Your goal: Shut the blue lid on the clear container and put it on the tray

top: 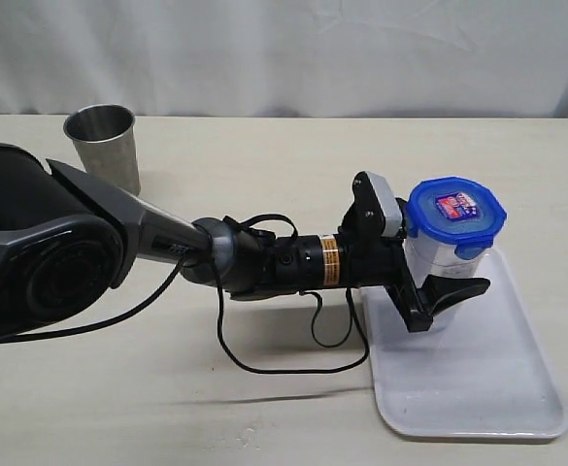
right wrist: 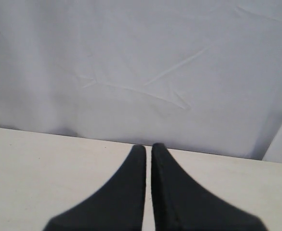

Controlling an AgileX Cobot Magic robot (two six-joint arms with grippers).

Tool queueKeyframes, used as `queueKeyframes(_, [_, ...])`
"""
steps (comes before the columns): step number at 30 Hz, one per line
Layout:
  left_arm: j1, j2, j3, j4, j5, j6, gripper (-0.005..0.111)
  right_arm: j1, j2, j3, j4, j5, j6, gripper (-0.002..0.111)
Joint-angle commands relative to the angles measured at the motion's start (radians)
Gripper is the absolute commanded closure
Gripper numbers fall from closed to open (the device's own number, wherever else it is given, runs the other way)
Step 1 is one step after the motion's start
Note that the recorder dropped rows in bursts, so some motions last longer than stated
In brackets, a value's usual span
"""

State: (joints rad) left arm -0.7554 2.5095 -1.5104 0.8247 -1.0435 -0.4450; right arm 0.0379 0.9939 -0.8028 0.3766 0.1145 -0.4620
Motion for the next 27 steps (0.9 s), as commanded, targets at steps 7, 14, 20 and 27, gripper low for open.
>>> queueKeyframes(7, [0.031,-0.006,-0.007,0.138,-0.016,-0.05,0.018,-0.004,-0.005,0.004,0.004,-0.007,-0.007,0.104])
queueKeyframes(14, [0.107,-0.006,-0.007,0.242,-0.118,-0.132,0.018,-0.004,-0.005,0.004,0.004,-0.005,-0.007,0.104])
queueKeyframes(20, [0.157,-0.006,-0.007,0.338,-0.121,-0.139,0.018,-0.004,-0.005,0.004,0.004,-0.005,-0.007,0.104])
queueKeyframes(27, [0.198,-0.016,-0.007,0.482,-0.123,-0.156,0.038,-0.004,-0.005,0.004,0.004,-0.005,-0.007,0.104])
